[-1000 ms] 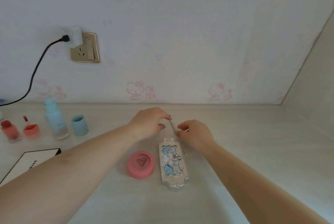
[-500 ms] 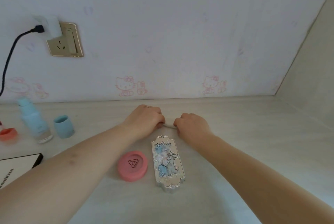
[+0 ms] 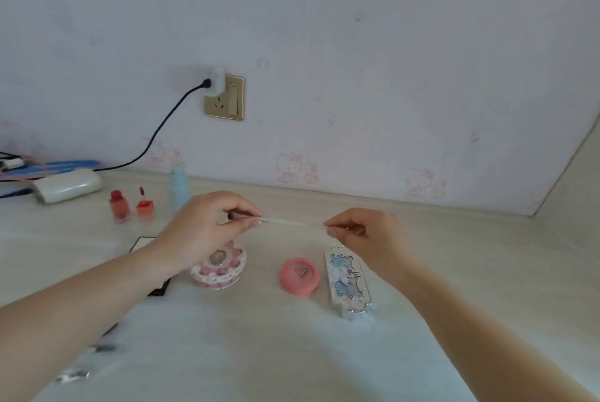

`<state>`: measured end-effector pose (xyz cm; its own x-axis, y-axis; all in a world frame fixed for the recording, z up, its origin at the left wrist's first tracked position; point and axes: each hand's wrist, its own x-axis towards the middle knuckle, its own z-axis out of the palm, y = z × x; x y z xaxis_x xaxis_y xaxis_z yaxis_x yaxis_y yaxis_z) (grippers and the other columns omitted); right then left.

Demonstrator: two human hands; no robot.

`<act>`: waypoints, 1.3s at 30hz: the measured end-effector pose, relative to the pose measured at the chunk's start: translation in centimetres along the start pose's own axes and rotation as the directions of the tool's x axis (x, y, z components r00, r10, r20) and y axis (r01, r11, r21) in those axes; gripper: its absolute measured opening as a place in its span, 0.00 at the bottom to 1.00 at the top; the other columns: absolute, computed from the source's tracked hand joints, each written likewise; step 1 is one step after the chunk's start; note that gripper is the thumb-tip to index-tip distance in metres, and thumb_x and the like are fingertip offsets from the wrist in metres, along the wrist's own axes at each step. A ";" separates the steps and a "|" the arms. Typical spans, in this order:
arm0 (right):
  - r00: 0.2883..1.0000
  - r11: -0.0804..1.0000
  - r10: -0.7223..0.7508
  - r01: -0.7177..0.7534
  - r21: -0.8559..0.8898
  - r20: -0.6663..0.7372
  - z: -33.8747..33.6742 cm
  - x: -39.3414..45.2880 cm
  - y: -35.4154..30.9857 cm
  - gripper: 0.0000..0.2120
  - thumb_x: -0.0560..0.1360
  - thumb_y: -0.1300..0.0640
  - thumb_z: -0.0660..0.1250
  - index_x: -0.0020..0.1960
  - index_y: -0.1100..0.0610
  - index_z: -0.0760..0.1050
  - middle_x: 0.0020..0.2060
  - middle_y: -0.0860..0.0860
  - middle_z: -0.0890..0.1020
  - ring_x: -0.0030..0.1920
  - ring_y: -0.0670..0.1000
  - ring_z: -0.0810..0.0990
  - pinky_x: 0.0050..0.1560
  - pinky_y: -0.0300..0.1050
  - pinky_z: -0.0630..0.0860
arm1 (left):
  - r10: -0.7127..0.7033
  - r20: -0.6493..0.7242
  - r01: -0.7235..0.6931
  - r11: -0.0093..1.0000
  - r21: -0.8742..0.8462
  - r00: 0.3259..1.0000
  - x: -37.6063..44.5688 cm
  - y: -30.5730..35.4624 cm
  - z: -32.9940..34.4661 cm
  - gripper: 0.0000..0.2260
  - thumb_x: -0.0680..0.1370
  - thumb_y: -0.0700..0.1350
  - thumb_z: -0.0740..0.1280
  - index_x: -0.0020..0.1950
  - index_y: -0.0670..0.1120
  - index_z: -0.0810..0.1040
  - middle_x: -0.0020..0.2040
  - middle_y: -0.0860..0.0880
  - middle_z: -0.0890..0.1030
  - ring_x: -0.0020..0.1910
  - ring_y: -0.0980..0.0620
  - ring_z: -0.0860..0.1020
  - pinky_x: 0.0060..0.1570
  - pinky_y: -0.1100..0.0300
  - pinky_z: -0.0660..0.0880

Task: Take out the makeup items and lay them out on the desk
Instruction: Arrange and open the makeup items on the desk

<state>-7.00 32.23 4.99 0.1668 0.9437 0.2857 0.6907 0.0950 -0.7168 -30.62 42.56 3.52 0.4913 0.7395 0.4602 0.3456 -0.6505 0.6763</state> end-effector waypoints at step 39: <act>0.959 0.960 -0.138 0.191 -0.203 0.249 21.6 -11.8 -11.4 0.03 0.72 0.51 0.70 0.44 0.43 0.81 0.40 0.38 0.75 0.37 0.37 0.72 0.37 0.27 0.66 | -0.261 -0.051 0.263 0.903 0.340 0.964 -26.4 -8.7 -17.5 0.13 0.68 0.52 0.74 0.35 0.71 0.75 0.40 0.59 0.80 0.46 0.61 0.77 0.45 0.67 0.74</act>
<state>-32.06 26.86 -3.94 -0.1110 0.9705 0.2143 0.8378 0.2073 -0.5051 -60.60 31.75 -4.46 0.3430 0.8915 0.2961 0.7126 -0.4523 0.5364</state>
